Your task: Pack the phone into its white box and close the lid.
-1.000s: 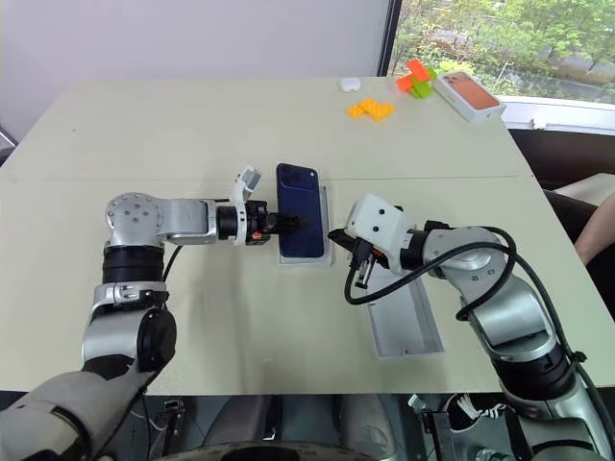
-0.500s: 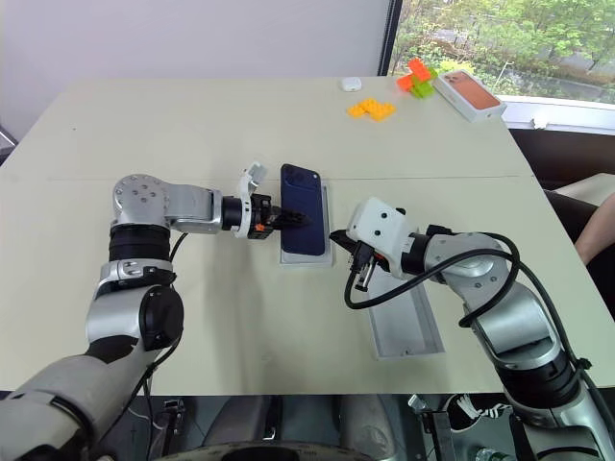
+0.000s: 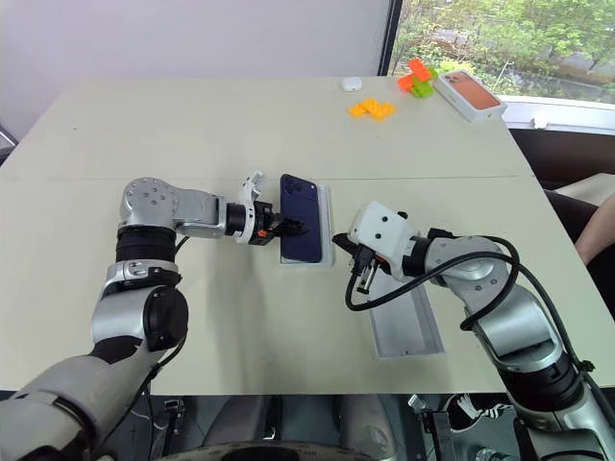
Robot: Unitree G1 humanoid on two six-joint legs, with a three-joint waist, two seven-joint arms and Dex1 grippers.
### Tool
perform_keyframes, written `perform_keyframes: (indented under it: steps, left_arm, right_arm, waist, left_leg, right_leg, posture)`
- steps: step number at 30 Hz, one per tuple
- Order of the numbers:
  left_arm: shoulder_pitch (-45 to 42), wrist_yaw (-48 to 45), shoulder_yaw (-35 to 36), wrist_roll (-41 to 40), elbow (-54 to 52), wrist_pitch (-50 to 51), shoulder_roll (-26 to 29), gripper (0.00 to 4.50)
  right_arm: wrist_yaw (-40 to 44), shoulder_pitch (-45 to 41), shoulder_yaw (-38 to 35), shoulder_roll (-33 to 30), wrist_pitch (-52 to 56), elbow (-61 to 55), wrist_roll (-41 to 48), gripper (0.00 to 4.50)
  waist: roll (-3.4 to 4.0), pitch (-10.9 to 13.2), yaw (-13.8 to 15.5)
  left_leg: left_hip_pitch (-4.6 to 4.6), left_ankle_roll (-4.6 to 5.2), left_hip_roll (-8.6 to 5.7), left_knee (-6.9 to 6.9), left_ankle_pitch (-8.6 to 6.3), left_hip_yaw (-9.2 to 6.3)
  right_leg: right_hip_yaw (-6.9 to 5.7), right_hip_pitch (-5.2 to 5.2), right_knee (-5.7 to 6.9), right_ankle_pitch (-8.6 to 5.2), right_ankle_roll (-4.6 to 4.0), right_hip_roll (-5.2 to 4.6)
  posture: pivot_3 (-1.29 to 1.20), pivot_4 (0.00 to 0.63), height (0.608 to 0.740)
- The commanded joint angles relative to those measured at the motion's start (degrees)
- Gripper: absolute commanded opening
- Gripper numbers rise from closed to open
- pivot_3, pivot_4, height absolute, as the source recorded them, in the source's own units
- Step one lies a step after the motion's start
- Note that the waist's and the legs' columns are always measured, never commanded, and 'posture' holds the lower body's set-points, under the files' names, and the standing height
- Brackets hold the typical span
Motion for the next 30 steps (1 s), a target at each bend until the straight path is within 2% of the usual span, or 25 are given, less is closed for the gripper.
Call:
perform_keyframes:
  steps: [1, 17, 18, 19, 24, 30]
  left_arm:
    - [-1.79, -2.06, 1.73, 0.06, -0.28, 0.45, -0.39, 0.01]
    - [-1.39, -4.33, 3.01, 3.77, 1.45, -0.07, -1.51, 0.01]
    - [-1.31, -4.54, 2.96, 3.96, 1.45, -0.15, -1.52, 0.99]
    - [-1.27, -4.75, 3.02, 4.09, 1.43, -0.22, -1.52, 1.27]
    - [-1.47, -5.6, 4.14, 4.05, 0.34, 0.17, -1.33, 3.67]
    - [-1.92, -6.03, 4.14, 0.26, -2.54, 0.45, 1.54, 3.67]
  right_arm:
    - [-0.65, -0.02, 0.28, -0.66, 0.14, -1.06, 0.03, 0.0]
    - [-1.94, 0.25, 1.8, -0.99, 0.23, -0.58, -0.66, 0.0]
    - [-1.99, 0.17, 1.88, -0.96, 0.23, -0.53, -0.68, 0.0]
    - [-2.02, 0.07, 1.94, -0.94, 0.28, -0.55, -0.66, 0.0]
    - [-1.91, 0.08, 1.9, -1.08, 0.49, -0.97, -0.36, 0.0]
    - [-1.83, -0.03, 1.99, -0.97, 0.6, -1.12, -0.23, 0.0]
  waist:
    - [0.0, 0.0, 0.04]
    - [0.0, 0.0, 0.03]
    - [0.0, 0.0, 0.03]
    - [0.0, 0.0, 0.03]
    - [0.0, 0.0, 0.0]
    - [0.0, 0.0, -0.11]
  left_leg:
    - [0.0, -0.01, 0.0, 0.0, 0.01, 0.0]
    - [-0.01, -0.03, 0.0, 0.01, 0.02, 0.0]
    - [-0.01, -0.03, 0.0, 0.01, 0.02, 0.0]
    - [-0.01, -0.03, 0.0, 0.01, 0.02, 0.0]
    - [0.0, -0.03, 0.0, 0.02, 0.02, 0.0]
    - [0.03, -0.14, 0.04, 0.02, 0.08, 0.0]
  right_leg:
    - [0.0, 0.0, 0.01, 0.0, 0.0, 0.0]
    - [0.0, -0.02, 0.04, 0.0, 0.0, 0.0]
    - [0.0, -0.02, 0.04, 0.0, 0.0, 0.0]
    - [0.0, -0.02, 0.04, 0.0, 0.0, 0.01]
    - [0.0, -0.01, 0.05, 0.0, 0.0, 0.0]
    - [0.0, -0.04, 0.17, 0.0, 0.0, 0.04]
  posture:
    - [0.0, 0.15, 0.74]
    - [0.0, 0.15, 0.74]
    - [0.0, 0.15, 0.74]
    - [0.0, 0.15, 0.74]
    - [0.0, 0.15, 0.74]
    - [0.0, 0.15, 0.74]
